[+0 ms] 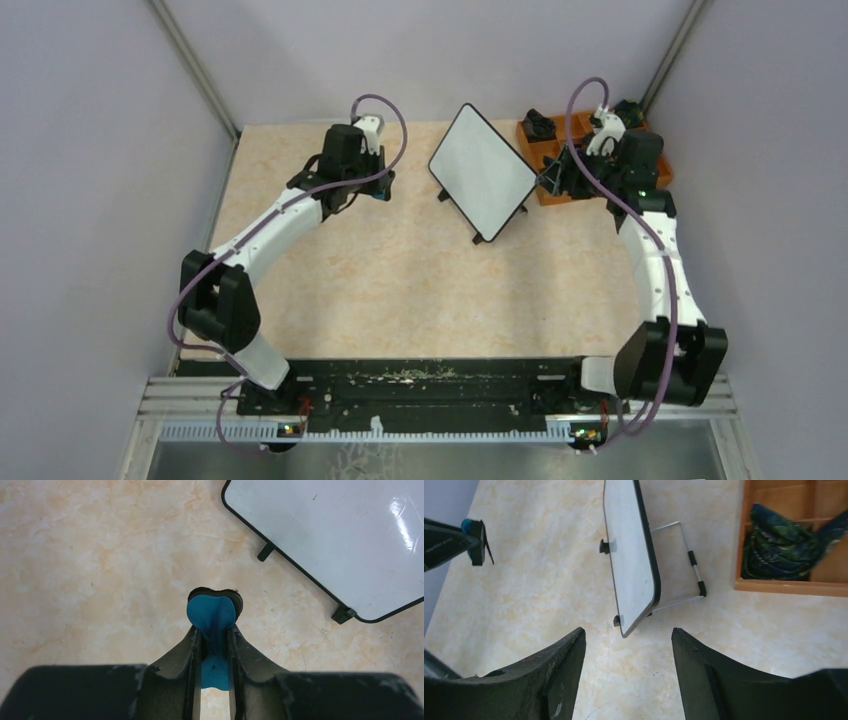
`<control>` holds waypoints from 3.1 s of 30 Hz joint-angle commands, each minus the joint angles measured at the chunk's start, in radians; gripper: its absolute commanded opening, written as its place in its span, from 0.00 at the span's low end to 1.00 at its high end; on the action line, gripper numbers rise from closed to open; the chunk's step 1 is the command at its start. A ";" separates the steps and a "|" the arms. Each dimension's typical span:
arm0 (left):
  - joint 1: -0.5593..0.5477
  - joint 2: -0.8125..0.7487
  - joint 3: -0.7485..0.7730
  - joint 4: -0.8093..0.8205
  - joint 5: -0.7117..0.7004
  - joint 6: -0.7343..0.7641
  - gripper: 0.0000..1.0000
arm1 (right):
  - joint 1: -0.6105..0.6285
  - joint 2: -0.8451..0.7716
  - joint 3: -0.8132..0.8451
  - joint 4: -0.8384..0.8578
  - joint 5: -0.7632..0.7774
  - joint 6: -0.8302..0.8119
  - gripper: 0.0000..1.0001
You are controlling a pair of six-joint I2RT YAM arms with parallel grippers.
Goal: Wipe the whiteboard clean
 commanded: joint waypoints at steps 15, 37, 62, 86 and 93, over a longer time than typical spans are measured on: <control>0.005 -0.174 -0.253 -0.014 -0.115 -0.096 0.26 | -0.020 -0.380 -0.487 0.047 0.649 0.269 0.64; 0.004 -0.147 -0.403 -0.045 -0.047 -0.151 0.38 | -0.020 -0.495 -0.657 0.183 0.623 0.310 0.64; -0.003 -0.229 -0.500 -0.013 -0.129 -0.164 0.59 | -0.020 -0.528 -0.696 0.226 0.533 0.313 0.63; 0.049 -0.437 -0.811 0.650 -0.289 0.042 0.81 | -0.009 -0.555 -0.740 0.287 0.500 0.305 0.66; 0.057 -0.480 -0.846 0.655 -0.313 0.000 0.85 | 0.014 -0.438 -0.682 0.221 0.561 0.357 0.64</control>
